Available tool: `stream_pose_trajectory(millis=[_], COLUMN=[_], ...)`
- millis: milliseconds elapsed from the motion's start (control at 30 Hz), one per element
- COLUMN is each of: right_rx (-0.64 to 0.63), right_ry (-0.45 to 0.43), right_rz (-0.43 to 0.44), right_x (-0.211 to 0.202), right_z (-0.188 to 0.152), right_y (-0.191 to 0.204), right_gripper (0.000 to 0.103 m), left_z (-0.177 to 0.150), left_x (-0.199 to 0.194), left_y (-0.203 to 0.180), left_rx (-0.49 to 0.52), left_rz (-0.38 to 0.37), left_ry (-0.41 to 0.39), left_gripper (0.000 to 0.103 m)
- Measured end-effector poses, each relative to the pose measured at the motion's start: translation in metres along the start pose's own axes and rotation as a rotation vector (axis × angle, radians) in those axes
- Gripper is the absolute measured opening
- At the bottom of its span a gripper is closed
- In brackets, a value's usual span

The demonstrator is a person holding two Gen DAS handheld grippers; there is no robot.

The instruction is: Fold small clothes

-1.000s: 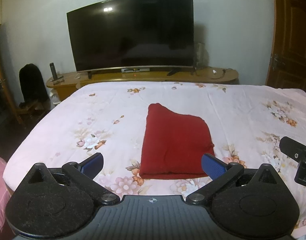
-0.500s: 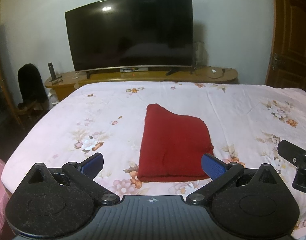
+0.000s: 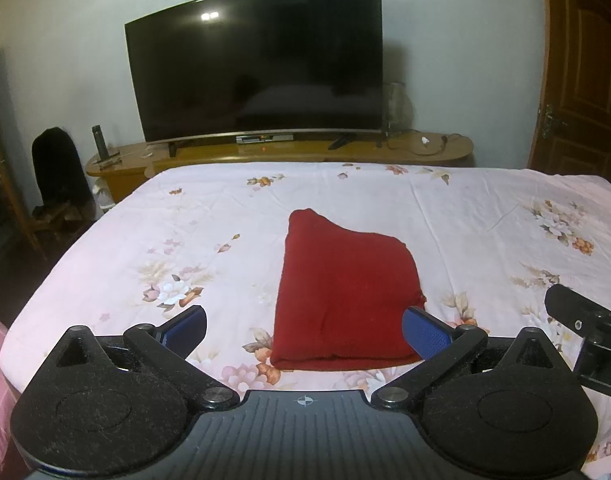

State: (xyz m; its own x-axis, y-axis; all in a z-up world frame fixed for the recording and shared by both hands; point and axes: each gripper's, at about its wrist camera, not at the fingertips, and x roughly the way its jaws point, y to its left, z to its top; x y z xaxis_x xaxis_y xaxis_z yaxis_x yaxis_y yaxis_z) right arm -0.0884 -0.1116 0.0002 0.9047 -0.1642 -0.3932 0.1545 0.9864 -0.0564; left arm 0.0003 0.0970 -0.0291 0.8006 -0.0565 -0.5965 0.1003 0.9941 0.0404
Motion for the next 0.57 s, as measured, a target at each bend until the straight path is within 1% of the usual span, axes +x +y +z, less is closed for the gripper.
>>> stream_pose_trajectory(millis=[333,433,500,567], right_rx=[-0.001,0.003,0.013,0.022], right_ry=[0.013,0.015,0.014,0.023], right_rz=[0.004,0.002,0.006,0.011], right_x=[0.011,0.015,0.017,0.021], right_z=[0.002,0.001,0.001,0.001], right_y=[0.002,0.002,0.003,0.003], right_gripper=[0.102,0.102,0.102,0.102], left_z=[0.007,0.008,0.007,0.008], left_x=[0.017,0.022,0.025,0.030], left_y=[-0.002,0.001,0.000,-0.001], left_rx=[0.007,-0.005,-0.007,0.003], left_rz=[-0.015,-0.067,-0.060,-0.083], left_ry=[0.019,0.008,-0.006,-0.006], left_gripper=[0.103,0.103,0.103,0.103])
